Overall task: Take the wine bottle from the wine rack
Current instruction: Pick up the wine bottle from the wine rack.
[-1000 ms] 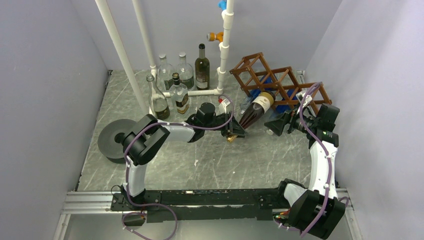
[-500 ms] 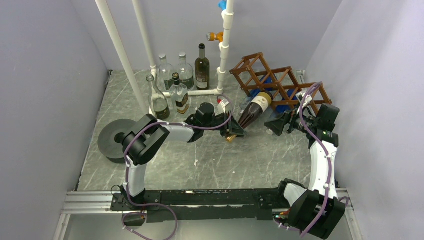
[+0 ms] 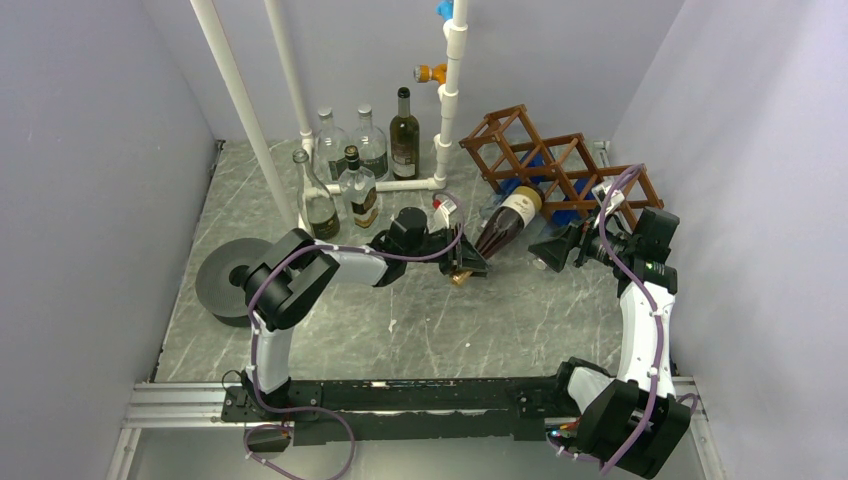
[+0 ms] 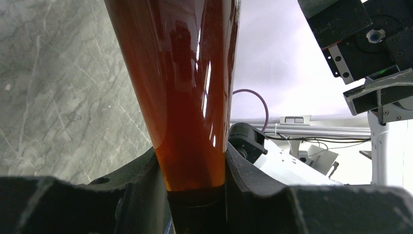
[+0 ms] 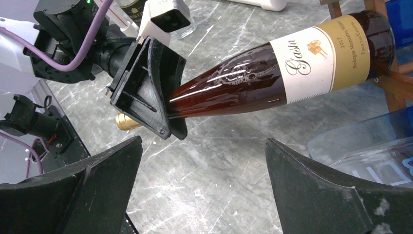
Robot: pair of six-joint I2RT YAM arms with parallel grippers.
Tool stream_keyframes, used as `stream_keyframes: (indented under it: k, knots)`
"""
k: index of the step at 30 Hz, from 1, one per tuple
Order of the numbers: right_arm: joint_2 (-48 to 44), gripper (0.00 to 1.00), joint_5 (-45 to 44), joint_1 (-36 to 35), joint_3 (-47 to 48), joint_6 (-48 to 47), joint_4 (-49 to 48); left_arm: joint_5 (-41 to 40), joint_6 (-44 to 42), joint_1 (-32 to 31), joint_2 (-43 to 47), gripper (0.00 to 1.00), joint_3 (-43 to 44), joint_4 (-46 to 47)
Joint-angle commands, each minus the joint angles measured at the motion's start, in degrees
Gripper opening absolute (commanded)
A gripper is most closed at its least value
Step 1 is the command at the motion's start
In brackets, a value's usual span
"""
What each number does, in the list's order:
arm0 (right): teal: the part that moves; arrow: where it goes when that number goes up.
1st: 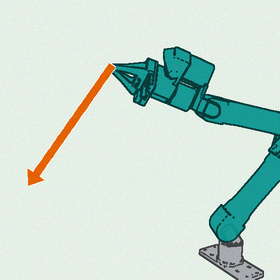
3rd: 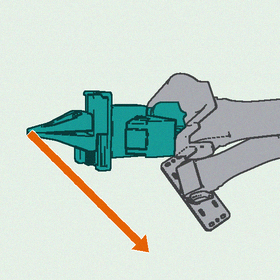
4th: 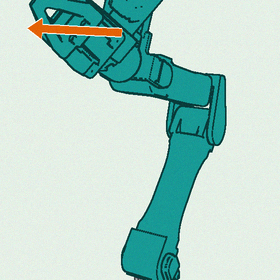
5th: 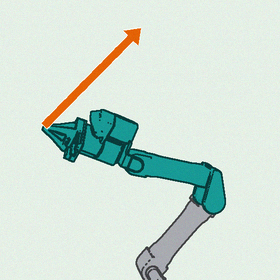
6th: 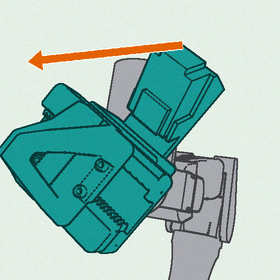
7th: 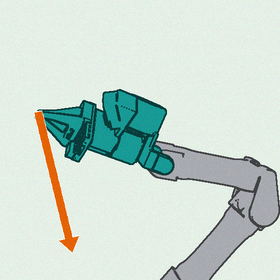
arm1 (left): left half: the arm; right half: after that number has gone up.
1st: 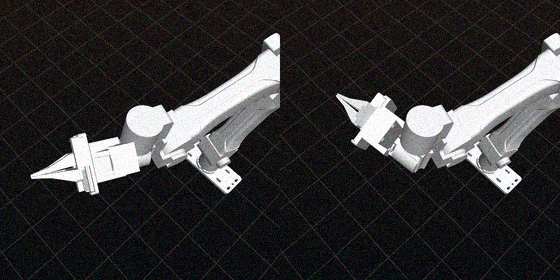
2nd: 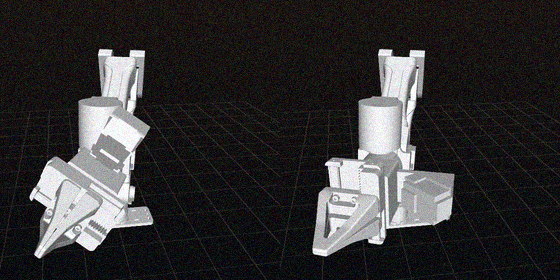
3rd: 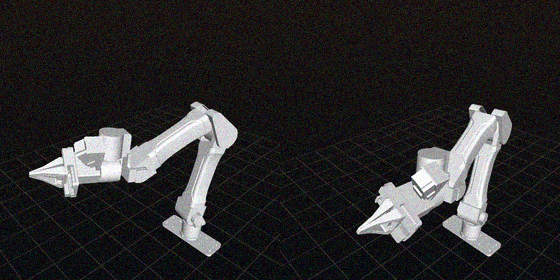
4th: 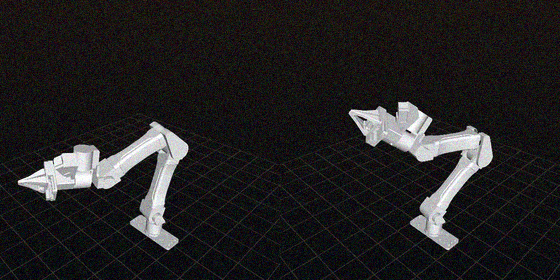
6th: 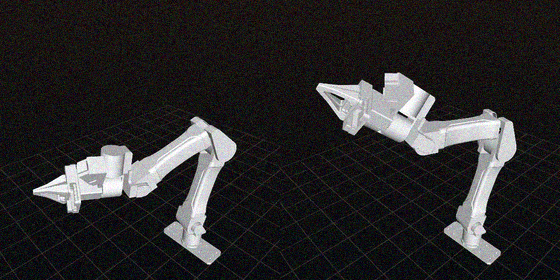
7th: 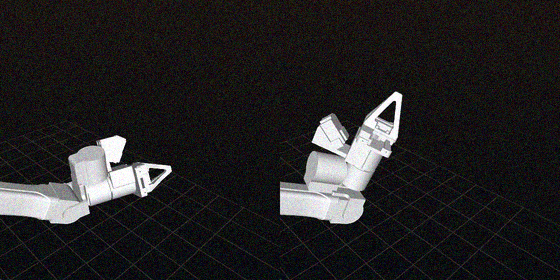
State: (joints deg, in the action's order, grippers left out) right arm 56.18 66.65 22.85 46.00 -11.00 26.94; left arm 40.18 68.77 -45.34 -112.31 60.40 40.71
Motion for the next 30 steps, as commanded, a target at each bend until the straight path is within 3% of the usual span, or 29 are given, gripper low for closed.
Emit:
stream_keyframes:
  k: [1, 21, 30]
  knots:
    - [-0.02, 1.00, 2.07, 0.35, 1.38, -0.77, -1.01, 4.85, -3.82, -0.62, 9.95, 0.00, 2.74, 24.87]
    - [0.15, 1.00, 1.65, 0.34, 1.11, -1.29, -0.90, 5.34, -7.07, -0.58, 14.52, 0.00, -1.68, 18.66]
    - [0.56, 1.00, 3.76, 0.20, 1.61, -8.29, 3.54, 6.21, -8.74, -0.60, 18.01, 0.00, -4.29, 12.97]
